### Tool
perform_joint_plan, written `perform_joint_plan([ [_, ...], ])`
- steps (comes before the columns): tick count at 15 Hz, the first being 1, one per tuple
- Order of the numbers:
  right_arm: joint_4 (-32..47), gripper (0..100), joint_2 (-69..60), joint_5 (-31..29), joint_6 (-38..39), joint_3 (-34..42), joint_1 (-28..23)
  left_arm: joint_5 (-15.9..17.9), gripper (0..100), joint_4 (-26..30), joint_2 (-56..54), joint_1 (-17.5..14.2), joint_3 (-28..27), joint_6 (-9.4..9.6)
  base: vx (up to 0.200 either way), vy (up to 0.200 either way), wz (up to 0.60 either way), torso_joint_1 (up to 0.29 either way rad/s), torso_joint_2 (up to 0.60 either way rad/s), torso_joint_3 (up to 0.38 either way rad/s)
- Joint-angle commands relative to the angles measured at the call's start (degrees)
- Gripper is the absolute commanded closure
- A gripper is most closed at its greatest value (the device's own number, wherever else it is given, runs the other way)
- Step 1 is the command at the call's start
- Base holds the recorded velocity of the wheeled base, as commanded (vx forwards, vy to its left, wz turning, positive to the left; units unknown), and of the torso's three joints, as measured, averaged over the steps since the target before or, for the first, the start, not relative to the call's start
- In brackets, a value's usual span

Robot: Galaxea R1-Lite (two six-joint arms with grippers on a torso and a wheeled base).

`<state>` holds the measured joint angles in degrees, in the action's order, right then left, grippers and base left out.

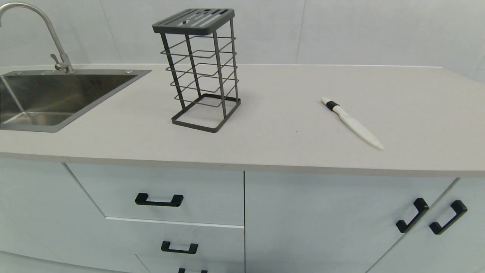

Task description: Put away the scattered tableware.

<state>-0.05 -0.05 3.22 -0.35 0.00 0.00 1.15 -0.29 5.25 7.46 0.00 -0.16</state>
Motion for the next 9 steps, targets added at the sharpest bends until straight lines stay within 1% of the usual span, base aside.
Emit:
perform_joint_plan([
  [1,0.0,0,0.0,0.0,0.0,0.0,0.0,0.0,0,0.0,0.2,0.0,0.0,-0.02,0.0,0.0,0.0,0.256,-0.54,-0.232],
  [4,0.0,0,0.0,0.0,0.0,0.0,0.0,0.0,0,0.0,0.2,0.0,0.0,0.07,0.0,0.0,0.0,0.232,-0.48,-0.222],
  [6,0.0,0,0.0,0.0,0.0,0.0,0.0,0.0,0,0.0,0.2,0.0,0.0,0.07,0.0,0.0,0.0,0.039,-0.48,-0.217],
  [7,0.0,0,0.0,0.0,0.0,0.0,0.0,0.0,0,0.0,0.2,0.0,0.0,-0.02,0.0,0.0,0.0,0.207,-0.49,-0.217],
  [9,0.0,0,0.0,0.0,0.0,0.0,0.0,0.0,0,0.0,0.2,0.0,0.0,-0.02,0.0,0.0,0.0,0.41,-0.48,-0.224],
])
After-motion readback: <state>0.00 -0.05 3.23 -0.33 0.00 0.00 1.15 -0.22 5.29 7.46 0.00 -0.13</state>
